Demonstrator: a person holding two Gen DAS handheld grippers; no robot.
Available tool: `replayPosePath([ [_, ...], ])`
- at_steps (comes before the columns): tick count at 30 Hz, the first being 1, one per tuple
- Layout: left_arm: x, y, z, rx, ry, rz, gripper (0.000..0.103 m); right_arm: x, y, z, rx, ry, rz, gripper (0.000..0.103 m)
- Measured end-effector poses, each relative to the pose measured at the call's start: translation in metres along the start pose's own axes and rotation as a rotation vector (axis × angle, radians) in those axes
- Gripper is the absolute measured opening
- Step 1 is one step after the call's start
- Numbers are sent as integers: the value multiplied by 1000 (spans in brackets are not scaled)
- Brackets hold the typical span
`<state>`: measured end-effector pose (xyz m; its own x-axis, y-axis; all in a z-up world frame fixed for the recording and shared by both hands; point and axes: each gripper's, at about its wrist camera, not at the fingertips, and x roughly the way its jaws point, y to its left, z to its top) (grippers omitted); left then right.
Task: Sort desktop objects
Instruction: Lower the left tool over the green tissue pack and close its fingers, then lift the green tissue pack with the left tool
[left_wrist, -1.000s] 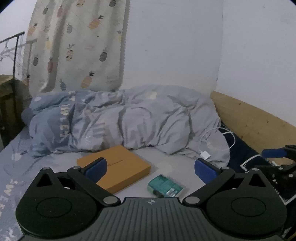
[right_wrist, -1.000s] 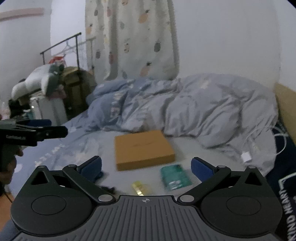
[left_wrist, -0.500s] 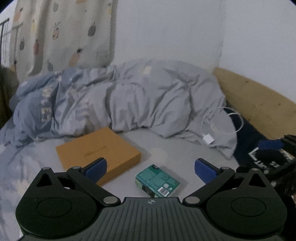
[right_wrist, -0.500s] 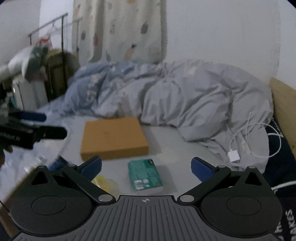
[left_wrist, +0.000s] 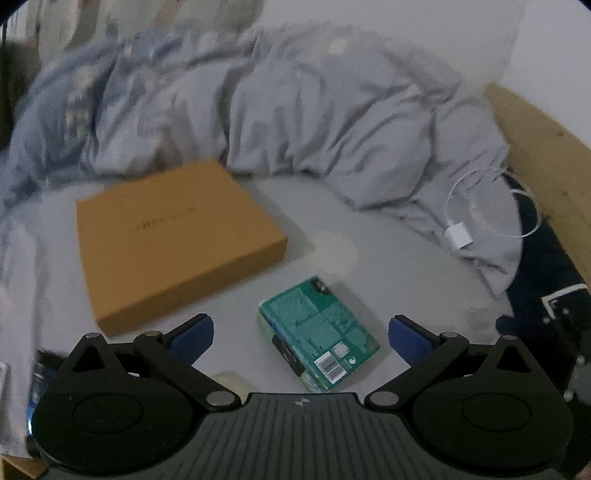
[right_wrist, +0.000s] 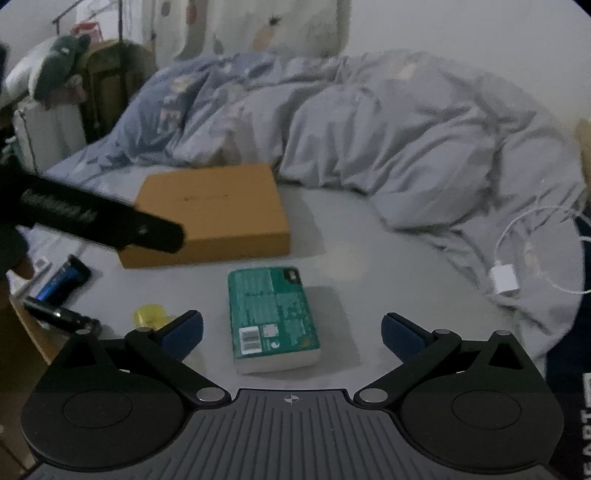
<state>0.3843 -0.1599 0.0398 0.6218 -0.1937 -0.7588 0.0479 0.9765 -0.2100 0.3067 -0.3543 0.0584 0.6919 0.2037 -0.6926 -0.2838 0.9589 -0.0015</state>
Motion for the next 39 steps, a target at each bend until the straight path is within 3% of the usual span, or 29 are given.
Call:
replayPosePath([
  [10, 75, 14, 5, -121, 128, 18, 103, 75, 11, -15, -96, 96, 38, 103],
  [17, 119, 13, 10, -209, 188, -11, 103, 115, 6, -23, -106, 140, 68, 103],
  [23, 151, 6, 13, -219, 214, 16, 103, 141, 1, -27, -129, 161, 76, 103],
  [29, 186, 7, 8, -212, 275, 50, 103, 158, -6, -30, -89, 132, 144, 103],
  [34, 200, 10, 13, -264, 315, 54, 103, 165, -6, -34, -89, 137, 193, 103],
  [39, 209, -5, 18, -225, 320, 95, 103, 166, -1, -37, -80, 110, 164, 103],
])
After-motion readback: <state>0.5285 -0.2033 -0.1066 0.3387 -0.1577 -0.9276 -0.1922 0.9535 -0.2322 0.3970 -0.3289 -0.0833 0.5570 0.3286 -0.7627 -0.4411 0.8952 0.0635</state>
